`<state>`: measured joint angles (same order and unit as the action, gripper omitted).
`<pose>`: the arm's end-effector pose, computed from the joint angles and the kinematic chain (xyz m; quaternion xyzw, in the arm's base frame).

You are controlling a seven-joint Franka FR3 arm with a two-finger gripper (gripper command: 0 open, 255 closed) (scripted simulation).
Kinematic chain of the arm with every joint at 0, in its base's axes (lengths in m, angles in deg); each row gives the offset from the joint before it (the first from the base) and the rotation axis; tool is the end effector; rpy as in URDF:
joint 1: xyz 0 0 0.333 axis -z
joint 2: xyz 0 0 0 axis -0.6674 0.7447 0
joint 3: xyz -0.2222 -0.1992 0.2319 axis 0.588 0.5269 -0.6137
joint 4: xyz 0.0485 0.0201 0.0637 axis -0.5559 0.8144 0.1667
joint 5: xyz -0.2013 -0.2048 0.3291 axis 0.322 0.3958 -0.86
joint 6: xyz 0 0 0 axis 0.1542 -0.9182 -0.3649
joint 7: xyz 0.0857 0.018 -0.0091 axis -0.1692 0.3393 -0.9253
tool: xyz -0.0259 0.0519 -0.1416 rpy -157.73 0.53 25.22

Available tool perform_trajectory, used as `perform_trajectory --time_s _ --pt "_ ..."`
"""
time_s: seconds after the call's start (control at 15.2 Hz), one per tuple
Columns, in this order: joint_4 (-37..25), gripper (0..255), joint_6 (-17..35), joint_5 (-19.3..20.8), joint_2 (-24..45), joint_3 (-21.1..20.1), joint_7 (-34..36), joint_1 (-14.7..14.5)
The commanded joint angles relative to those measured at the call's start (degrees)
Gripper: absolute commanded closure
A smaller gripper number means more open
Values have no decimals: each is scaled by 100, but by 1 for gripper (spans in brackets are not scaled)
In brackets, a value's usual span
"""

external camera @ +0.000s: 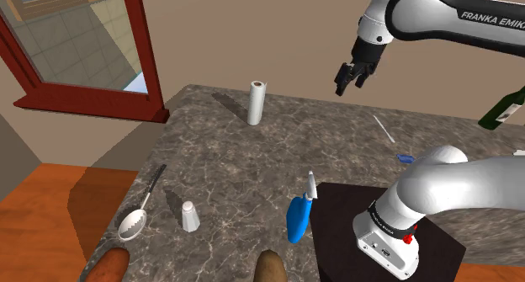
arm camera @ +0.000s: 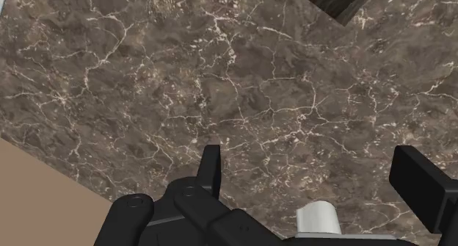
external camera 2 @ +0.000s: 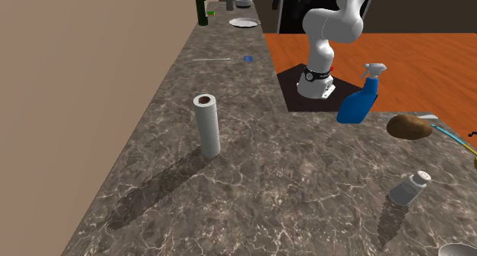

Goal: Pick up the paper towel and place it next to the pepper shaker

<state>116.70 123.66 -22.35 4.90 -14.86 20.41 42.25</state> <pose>0.3060 0.0051 0.5724 0.9975 -0.0375 0.0301 0.0522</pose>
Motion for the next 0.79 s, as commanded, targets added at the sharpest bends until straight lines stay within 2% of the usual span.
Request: perform_trajectory --time_s 0.0,0.73 --pt "0 0 0 0 0 0 0 0" --pt "-1014 0 1471 82 2419 317 -1025 -232"
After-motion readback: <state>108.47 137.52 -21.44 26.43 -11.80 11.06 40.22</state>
